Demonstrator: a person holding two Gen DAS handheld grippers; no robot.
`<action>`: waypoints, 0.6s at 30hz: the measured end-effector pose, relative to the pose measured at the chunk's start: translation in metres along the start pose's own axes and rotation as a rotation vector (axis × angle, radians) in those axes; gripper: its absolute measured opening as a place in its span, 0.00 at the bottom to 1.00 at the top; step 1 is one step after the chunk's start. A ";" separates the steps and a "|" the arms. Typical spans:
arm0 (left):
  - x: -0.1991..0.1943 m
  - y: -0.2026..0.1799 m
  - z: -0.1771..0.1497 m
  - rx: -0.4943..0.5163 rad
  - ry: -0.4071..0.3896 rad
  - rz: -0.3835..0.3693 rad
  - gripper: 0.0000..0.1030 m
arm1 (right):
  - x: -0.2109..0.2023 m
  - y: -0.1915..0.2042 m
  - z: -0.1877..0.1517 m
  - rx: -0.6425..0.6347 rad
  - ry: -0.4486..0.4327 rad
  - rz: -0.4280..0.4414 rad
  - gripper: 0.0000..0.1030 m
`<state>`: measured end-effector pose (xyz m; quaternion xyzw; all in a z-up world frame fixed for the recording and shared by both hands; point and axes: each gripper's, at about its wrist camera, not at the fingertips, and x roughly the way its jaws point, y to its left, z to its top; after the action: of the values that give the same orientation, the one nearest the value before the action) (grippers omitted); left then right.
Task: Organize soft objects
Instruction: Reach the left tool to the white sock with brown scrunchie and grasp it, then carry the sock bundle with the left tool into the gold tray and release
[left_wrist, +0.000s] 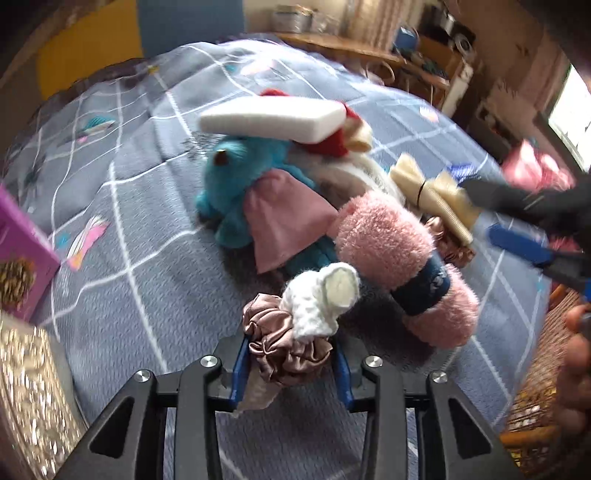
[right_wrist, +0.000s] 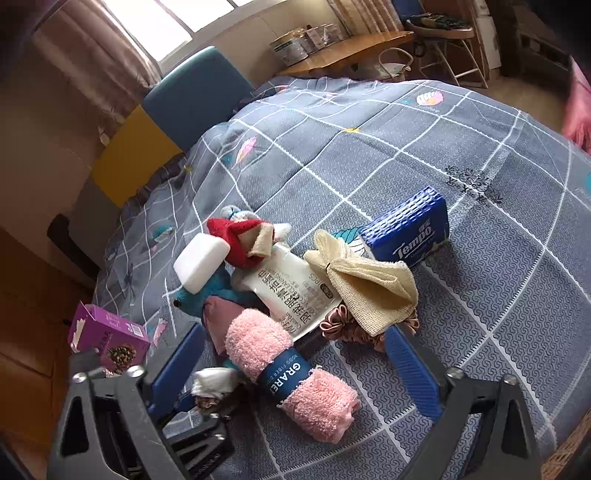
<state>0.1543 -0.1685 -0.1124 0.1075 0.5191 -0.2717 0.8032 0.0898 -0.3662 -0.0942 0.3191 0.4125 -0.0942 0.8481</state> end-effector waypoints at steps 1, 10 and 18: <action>-0.005 0.004 -0.004 -0.021 -0.006 0.002 0.36 | 0.004 0.004 -0.002 -0.025 0.016 -0.015 0.77; -0.039 0.018 -0.002 -0.100 -0.029 0.028 0.36 | 0.051 0.037 -0.032 -0.280 0.221 -0.139 0.69; -0.121 0.080 0.079 -0.202 -0.212 0.070 0.36 | 0.065 0.044 -0.043 -0.384 0.258 -0.244 0.49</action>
<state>0.2213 -0.0989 0.0211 0.0147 0.4521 -0.1998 0.8692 0.1226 -0.2984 -0.1435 0.1096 0.5630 -0.0740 0.8158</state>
